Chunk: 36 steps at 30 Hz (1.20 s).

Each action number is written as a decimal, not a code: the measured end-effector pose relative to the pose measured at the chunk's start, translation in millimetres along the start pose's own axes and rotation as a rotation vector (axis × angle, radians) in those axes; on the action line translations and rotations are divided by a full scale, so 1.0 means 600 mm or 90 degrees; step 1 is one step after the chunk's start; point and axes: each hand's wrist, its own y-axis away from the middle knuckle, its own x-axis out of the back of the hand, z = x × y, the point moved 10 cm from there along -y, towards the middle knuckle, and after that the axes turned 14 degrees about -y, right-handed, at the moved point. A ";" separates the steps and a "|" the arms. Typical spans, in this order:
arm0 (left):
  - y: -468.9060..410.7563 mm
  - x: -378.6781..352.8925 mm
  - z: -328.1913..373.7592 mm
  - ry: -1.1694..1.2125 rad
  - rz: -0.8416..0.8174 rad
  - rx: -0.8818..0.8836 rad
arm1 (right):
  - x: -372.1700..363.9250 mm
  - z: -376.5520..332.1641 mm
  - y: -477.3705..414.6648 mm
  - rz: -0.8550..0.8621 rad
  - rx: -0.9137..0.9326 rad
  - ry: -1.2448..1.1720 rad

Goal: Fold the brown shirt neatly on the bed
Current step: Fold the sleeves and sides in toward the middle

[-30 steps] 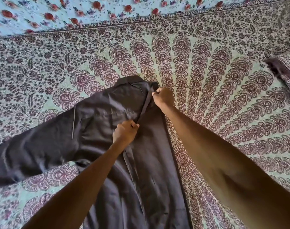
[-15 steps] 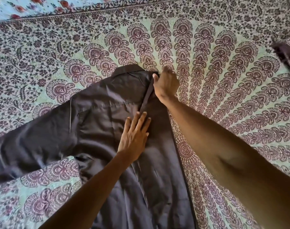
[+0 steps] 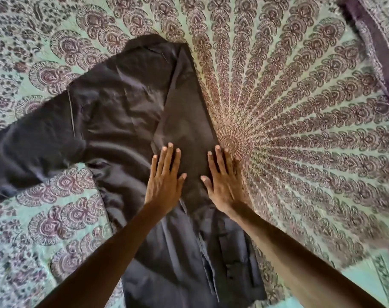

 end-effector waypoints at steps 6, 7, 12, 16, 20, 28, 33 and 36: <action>0.110 -0.022 0.078 -0.011 0.000 -0.145 | -0.044 0.017 0.175 -0.031 -0.028 0.001; 0.134 -0.032 0.091 -0.022 -0.008 -0.169 | -0.054 0.022 0.206 -0.036 -0.033 0.003; 0.241 -0.058 0.122 0.005 -0.048 -0.164 | -0.091 0.052 0.345 -0.054 -0.101 0.008; 0.332 -0.095 0.148 -0.014 -0.061 -0.178 | -0.112 0.057 0.410 -0.063 -0.117 -0.003; 0.386 -0.089 0.152 -0.008 -0.054 -0.162 | -0.098 0.050 0.420 -0.024 -0.123 -0.015; 0.444 -0.052 -0.039 0.096 -0.016 0.327 | -0.060 -0.110 0.374 0.038 0.087 -0.147; 0.560 -0.130 -0.098 0.437 -0.043 0.558 | -0.125 -0.190 0.369 -0.128 0.104 -0.109; 0.598 -0.168 -0.104 0.516 -0.122 0.576 | -0.144 -0.206 0.378 -0.131 0.043 -0.115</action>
